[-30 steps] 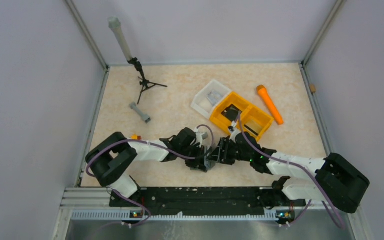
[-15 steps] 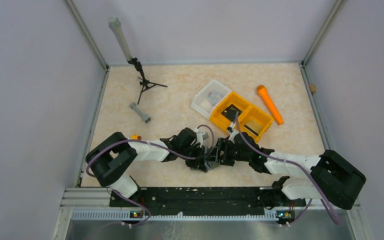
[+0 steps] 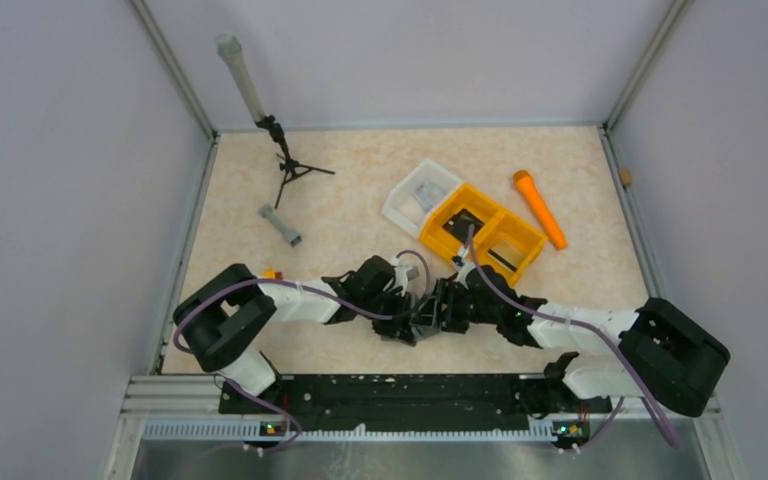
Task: Take the credit cards out of the card holder
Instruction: Remove the credit card from the card holder.
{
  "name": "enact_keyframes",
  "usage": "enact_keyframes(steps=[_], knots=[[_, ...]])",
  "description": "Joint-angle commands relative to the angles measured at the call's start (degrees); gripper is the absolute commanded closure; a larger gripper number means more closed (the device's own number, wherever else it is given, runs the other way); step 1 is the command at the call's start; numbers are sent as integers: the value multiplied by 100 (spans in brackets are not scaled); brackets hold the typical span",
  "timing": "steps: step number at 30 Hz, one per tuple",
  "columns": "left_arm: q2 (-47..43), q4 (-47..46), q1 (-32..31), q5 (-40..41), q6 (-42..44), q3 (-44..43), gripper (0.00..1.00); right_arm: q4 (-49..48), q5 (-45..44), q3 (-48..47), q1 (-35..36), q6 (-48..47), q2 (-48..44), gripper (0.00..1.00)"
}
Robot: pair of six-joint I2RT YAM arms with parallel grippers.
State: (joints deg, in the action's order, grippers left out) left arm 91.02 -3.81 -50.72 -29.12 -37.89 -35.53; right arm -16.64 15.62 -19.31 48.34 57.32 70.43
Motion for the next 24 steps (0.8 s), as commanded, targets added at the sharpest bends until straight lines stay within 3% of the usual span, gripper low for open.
enact_keyframes(steps=[1,8,14,24], knots=[[62,-69,-27,38,-26,-100,89,151,-126,-291,106,-202,88,45],[121,-12,-23,90,14,-97,89,182,-129,-265,106,-175,-147,48],[153,10,-17,113,35,-77,89,347,-217,-257,106,-181,-252,67],[212,7,-17,128,55,-43,89,-362,43,-27,90,103,-78,64]])
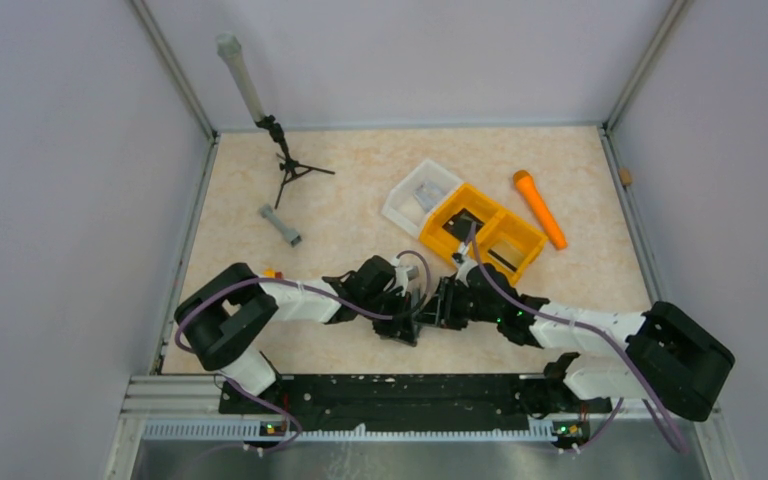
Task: Take the credit cards out of the card holder
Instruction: Remove the credit card from the card holder.
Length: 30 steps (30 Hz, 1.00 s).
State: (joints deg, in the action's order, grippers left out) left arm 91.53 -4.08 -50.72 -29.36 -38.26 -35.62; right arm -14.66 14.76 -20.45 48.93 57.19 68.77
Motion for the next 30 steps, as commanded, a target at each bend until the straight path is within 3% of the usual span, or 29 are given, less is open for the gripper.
enact_keyframes(steps=[1,13,19,21,24,27,30], knots=[[178,7,-17,143,89,-29,89,-741,164,118,29,158,141,63],[195,-40,-17,150,79,70,89,-1045,264,218,-12,338,173,62],[189,-41,-17,184,81,136,89,-1100,302,273,-47,362,149,72],[182,-41,-17,203,74,158,89,-1168,328,278,-49,373,163,69],[213,-56,-18,210,82,191,89,-1193,345,274,-48,384,178,57],[249,-93,-17,208,75,231,90,-1242,347,306,-50,409,160,56],[202,-128,-1,214,50,280,90,-1191,290,313,-47,391,108,67]])
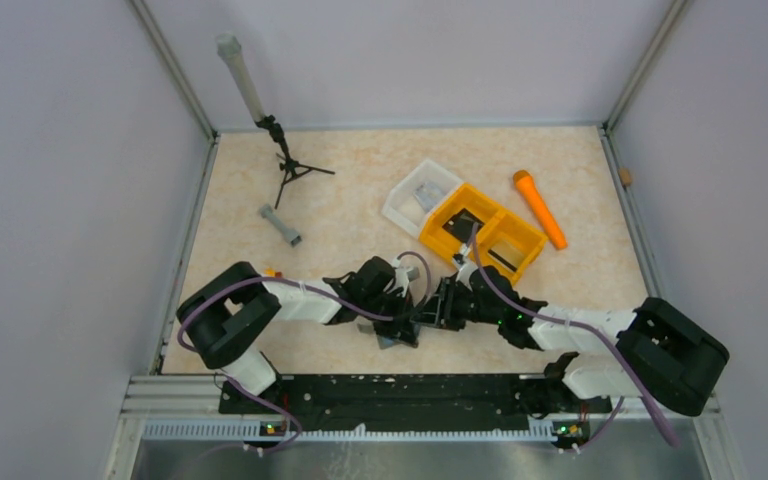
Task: Take the credit cards out of the card holder
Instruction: Remove the credit card from the card holder.
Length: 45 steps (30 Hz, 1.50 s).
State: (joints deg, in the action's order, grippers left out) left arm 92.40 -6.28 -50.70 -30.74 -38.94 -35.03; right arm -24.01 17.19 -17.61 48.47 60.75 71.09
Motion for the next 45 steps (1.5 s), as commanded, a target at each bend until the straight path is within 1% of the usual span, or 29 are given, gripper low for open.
enact_keyframes(steps=[1,2,4,5,6,9,11,15,17,19,20,22,23,25,27,33,37,39,41,43,45], knots=[[87,104,-5,350,119,219,90,-215,26,19,-4,13,-130,72],[50,122,-2,357,120,212,90,-185,11,4,-4,-12,-126,77],[-17,176,-2,367,116,194,89,-46,-21,-64,-5,-120,-102,93],[-69,221,5,381,116,179,89,130,-46,-118,-4,-188,-104,98],[-154,269,15,415,115,177,89,279,-94,-166,-4,-247,-123,100],[-581,451,69,549,97,211,83,579,-215,-239,1,-387,-254,100],[-948,780,134,687,114,215,80,728,-285,-285,-4,-449,-372,100],[-1783,1521,341,1181,116,238,67,1166,-439,-449,-4,-639,-565,100],[-2335,1861,520,1426,95,313,55,1208,-459,-442,-4,-657,-638,100],[-2840,2044,699,1624,68,477,36,1202,-467,-405,-9,-650,-715,100],[-3087,2079,804,1712,52,577,23,1179,-475,-377,-10,-629,-785,100],[-3577,2137,971,1885,20,765,8,1124,-503,-320,-13,-591,-913,100],[-3773,2136,1059,1940,17,862,2,1108,-494,-300,-29,-568,-978,100],[-4106,2178,1294,2020,41,1021,1,1037,-413,-241,-94,-497,-1116,100],[-4379,2080,1565,1931,50,1194,1,967,-218,-172,-218,-390,-1296,100],[-4875,1269,2408,880,-114,1850,1,1107,91,-28,-601,-136,-2073,100],[-5448,144,2853,179,-454,2415,1,872,476,166,-882,196,-2427,100],[-5509,-592,3130,-242,-787,2691,1,714,669,223,-997,386,-2561,100],[-5450,-1309,3270,-594,-1122,2862,1,569,836,252,-1113,542,-2653,100],[-5392,-1615,3311,-752,-1370,2894,1,500,940,222,-1160,637,-2722,100],[-5389,-1787,3312,-731,-1604,2857,1,449,1015,156,-1180,693,-2740,100]])
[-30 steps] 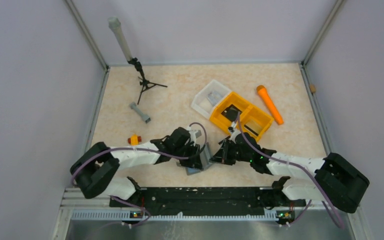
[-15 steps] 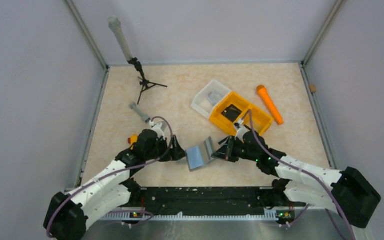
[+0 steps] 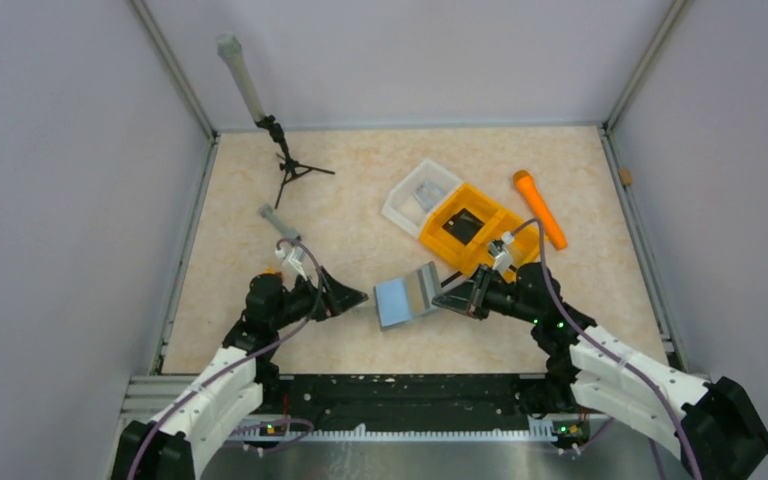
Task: Take the credit cards out of the card holder
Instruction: Remove the credit card from the card holder.
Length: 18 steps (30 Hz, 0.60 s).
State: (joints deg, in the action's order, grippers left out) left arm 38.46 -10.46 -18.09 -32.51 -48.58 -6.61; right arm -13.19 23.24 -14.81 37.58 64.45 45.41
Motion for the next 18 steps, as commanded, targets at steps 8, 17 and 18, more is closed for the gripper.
enact_keyframes(steps=[8,17,18], knots=[[464,-2079,51,-1002,-1033,-165,1,-1366,785,-150,-102,789,-14,100],[1299,-3449,-27,-1657,-1603,-127,10,-1363,788,-317,-102,646,143,100],[1312,-3455,-69,-1654,-1584,-148,13,-1366,795,-342,-102,626,174,100]])
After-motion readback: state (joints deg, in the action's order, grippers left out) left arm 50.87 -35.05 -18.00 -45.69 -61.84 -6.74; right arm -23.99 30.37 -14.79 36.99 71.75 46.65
